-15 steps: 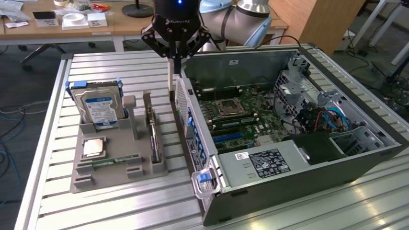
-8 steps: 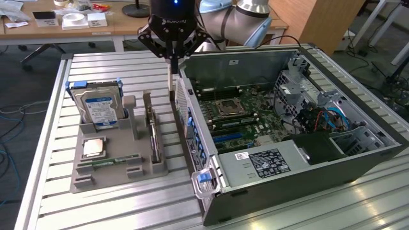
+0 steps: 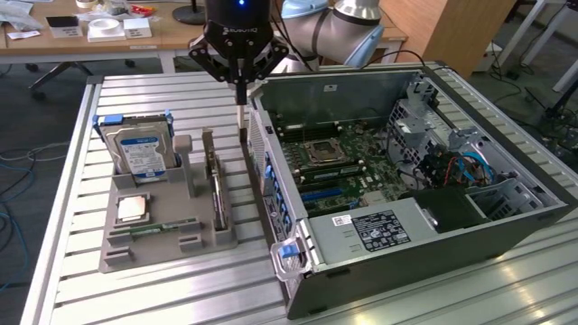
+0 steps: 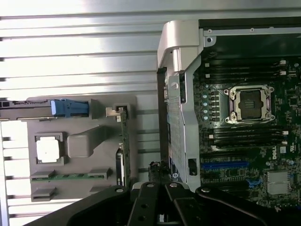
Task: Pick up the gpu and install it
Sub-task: 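Reach for the gpu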
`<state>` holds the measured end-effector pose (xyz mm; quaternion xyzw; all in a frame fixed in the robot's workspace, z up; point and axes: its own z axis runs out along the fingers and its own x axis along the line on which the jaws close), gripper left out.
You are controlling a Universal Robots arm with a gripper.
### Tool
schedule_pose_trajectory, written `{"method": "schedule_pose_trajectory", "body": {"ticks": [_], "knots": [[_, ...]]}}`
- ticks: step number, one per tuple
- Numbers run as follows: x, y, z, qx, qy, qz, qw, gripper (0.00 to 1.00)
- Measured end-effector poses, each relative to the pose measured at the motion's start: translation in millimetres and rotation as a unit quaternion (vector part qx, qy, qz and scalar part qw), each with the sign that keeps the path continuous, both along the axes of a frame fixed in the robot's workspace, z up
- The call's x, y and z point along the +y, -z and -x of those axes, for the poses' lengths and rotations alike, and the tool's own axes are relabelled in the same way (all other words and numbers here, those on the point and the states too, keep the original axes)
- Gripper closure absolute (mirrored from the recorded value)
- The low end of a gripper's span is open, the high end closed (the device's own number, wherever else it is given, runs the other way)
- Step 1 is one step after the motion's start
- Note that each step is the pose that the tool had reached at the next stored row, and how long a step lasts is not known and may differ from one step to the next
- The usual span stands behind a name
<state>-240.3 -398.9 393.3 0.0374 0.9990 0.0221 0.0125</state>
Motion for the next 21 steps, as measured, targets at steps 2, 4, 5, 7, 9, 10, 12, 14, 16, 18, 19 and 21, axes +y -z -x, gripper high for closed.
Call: {"method": "schedule_pose_trajectory", "body": {"ticks": [2, 4, 5, 7, 9, 10, 12, 14, 16, 18, 19, 21], "knots": [[0.0, 0.0, 1.8, 0.0, 0.0, 0.0, 1.0, 0.89], [0.0, 0.0, 3.6, 0.0, 0.0, 0.0, 1.0, 0.89], [0.0, 0.0, 4.7, 0.0, 0.0, 0.0, 1.0, 0.89], [0.0, 0.0, 6.8, 0.0, 0.0, 0.0, 1.0, 0.89], [0.0, 0.0, 8.5, 0.0, 0.0, 0.0, 1.0, 0.89], [0.0, 0.0, 9.6, 0.0, 0.0, 0.0, 1.0, 0.89], [0.0, 0.0, 11.7, 0.0, 0.0, 0.0, 1.0, 0.89], [0.0, 0.0, 13.9, 0.0, 0.0, 0.0, 1.0, 0.89], [0.0, 0.0, 16.2, 0.0, 0.0, 0.0, 1.0, 0.89], [0.0, 0.0, 18.4, 0.0, 0.0, 0.0, 1.0, 0.89], [0.0, 0.0, 19.5, 0.0, 0.0, 0.0, 1.0, 0.89], [0.0, 0.0, 21.6, 0.0, 0.0, 0.0, 1.0, 0.89]]}}
